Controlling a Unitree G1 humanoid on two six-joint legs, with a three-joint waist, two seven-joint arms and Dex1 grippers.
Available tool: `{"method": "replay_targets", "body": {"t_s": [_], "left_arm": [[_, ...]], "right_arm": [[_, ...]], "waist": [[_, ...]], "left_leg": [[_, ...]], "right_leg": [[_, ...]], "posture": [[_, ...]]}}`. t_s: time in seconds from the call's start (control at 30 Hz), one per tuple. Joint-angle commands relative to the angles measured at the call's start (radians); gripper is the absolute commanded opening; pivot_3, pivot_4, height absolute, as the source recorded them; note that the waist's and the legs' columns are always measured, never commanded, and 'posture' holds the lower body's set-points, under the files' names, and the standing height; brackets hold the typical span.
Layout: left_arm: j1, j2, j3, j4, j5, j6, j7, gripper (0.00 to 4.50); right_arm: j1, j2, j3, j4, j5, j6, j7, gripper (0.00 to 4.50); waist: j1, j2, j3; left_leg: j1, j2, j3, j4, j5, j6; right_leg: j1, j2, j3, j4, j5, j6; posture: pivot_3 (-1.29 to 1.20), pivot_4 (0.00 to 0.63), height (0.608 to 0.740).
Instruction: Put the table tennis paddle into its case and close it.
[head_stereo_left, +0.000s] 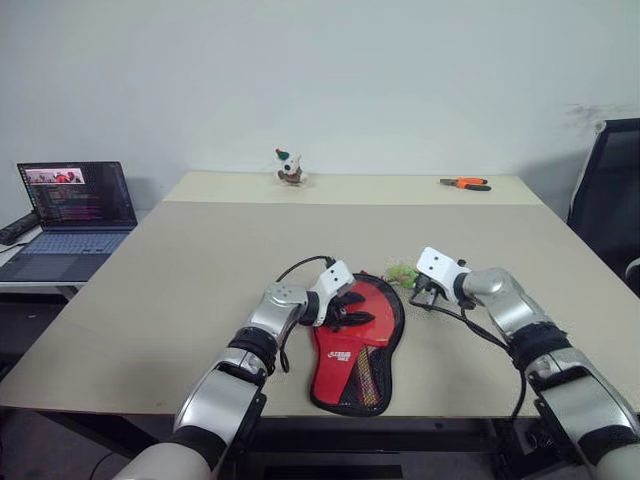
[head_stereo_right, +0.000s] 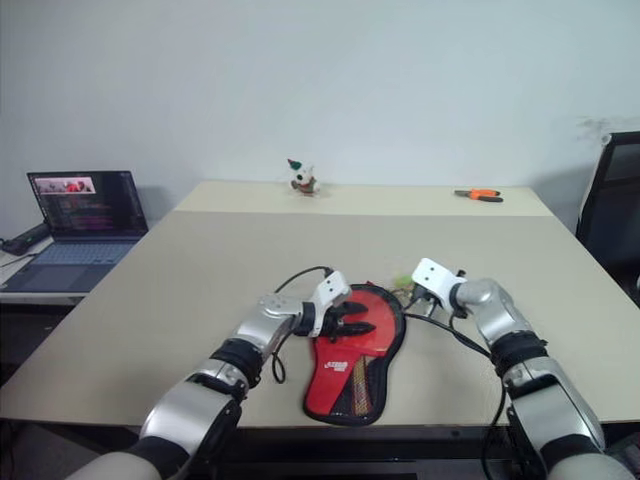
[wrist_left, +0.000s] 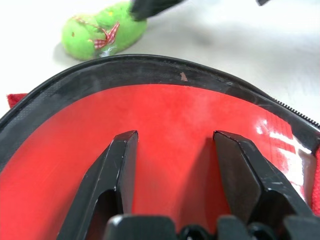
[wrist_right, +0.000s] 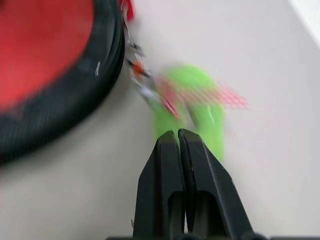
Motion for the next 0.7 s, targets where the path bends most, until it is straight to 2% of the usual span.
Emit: {"method": "replay_targets", "body": {"t_s": [0.03, 0.2, 0.4, 0.5, 0.7], "left_arm": [[0.030, -0.013, -0.038, 0.066, 0.056, 0.012, -0.005, 2.62], [0.020, -0.020, -0.037, 0.088, 0.061, 0.010, -0.004, 2.62], [0.010, -0.027, -0.032, 0.104, 0.071, 0.007, -0.001, 2.62], [0.011, -0.025, -0.030, 0.101, 0.072, 0.008, -0.004, 2.62], [0.013, -0.013, -0.025, 0.096, 0.072, 0.010, -0.003, 2.62]], "right_arm": [[0.078, -0.076, -0.040, -0.211, 0.034, 0.090, 0.086, 0.04], [0.206, -0.139, -0.076, -0.451, 0.065, 0.203, 0.132, 0.04], [0.169, -0.088, -0.085, -0.424, 0.070, 0.177, 0.064, 0.04], [0.100, -0.035, -0.078, -0.289, 0.059, 0.134, 0.002, 0.65], [-0.045, 0.071, -0.108, 0.007, 0.085, 0.103, -0.097, 2.73]], "waist": [[0.001, 0.001, -0.001], [-0.002, 0.003, -0.002], [-0.006, 0.003, -0.002], [-0.007, 0.003, -0.002], [-0.006, 0.003, -0.002]], "left_leg": [[0.000, 0.000, 0.000, 0.000, 0.000, 0.000], [0.001, 0.000, 0.000, 0.000, 0.000, 0.000], [0.004, 0.000, 0.000, 0.000, 0.000, 0.000], [0.005, 0.000, 0.000, 0.000, 0.000, 0.000], [0.004, 0.001, 0.000, 0.000, 0.000, 0.000]], "right_leg": [[0.000, 0.000, 0.000, 0.000, 0.000, 0.000], [0.003, 0.000, -0.001, -0.001, 0.000, 0.000], [0.005, 0.001, -0.001, -0.001, -0.003, 0.005], [0.005, 0.001, 0.000, -0.001, -0.003, 0.005], [0.005, 0.001, -0.001, -0.001, 0.000, 0.000]], "posture": [[0.00, 0.150, 0.740], [0.00, 0.150, 0.740], [0.00, 0.150, 0.740], [0.00, 0.150, 0.740], [0.00, 0.150, 0.740]]}}
